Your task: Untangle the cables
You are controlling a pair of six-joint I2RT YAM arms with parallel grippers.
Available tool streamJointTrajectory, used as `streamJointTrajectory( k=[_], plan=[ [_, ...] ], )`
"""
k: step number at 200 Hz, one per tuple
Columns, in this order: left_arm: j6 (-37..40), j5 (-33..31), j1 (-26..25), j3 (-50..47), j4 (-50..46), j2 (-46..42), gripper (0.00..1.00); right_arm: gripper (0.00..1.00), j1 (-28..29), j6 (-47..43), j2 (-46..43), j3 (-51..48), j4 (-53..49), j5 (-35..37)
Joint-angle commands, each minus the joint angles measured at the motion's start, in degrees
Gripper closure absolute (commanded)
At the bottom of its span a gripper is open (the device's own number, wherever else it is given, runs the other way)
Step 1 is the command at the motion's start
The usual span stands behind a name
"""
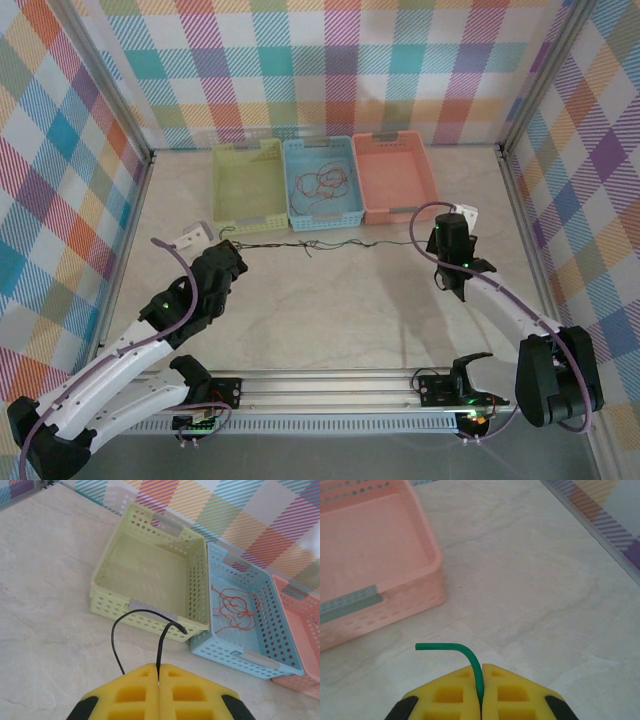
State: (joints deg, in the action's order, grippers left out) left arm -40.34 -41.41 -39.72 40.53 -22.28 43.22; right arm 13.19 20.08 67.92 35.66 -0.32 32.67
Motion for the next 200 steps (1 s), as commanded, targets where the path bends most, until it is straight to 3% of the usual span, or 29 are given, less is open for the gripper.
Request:
streamJointTrajectory(
  k=[1, 87, 151, 179, 200],
  plan=[
    [-0.62, -8.51, 0.17, -1.11, -2.44, -1.65, 1.0, 1.0, -2.54, 5.65, -0.21, -0.81, -2.25, 6.51],
    [-0.61, -13.17, 0.83, -0.68, -4.25, -1.45, 1.0, 1.0, -7.3, 13.29, -2.71, -2.95, -4.2, 10.25],
    [3.11, -8.79, 0.93, -2.35, 0.54, 1.33, 1.0, 1.0, -7.32, 11.85, -3.76, -4.35, -0.41, 8.34],
    [5.43, -3.31, 0.88, -3.68, 4.46, 1.12, 1.0, 1.0, -7.35, 9.43, -7.73, -5.57, 2.01, 2.23],
    [6.23, -0.63, 0.88, -3.71, 5.68, 1.96, 1.0, 1.0, -7.3, 6.36, -12.95, -8.36, 8.01, -7.37]
  ],
)
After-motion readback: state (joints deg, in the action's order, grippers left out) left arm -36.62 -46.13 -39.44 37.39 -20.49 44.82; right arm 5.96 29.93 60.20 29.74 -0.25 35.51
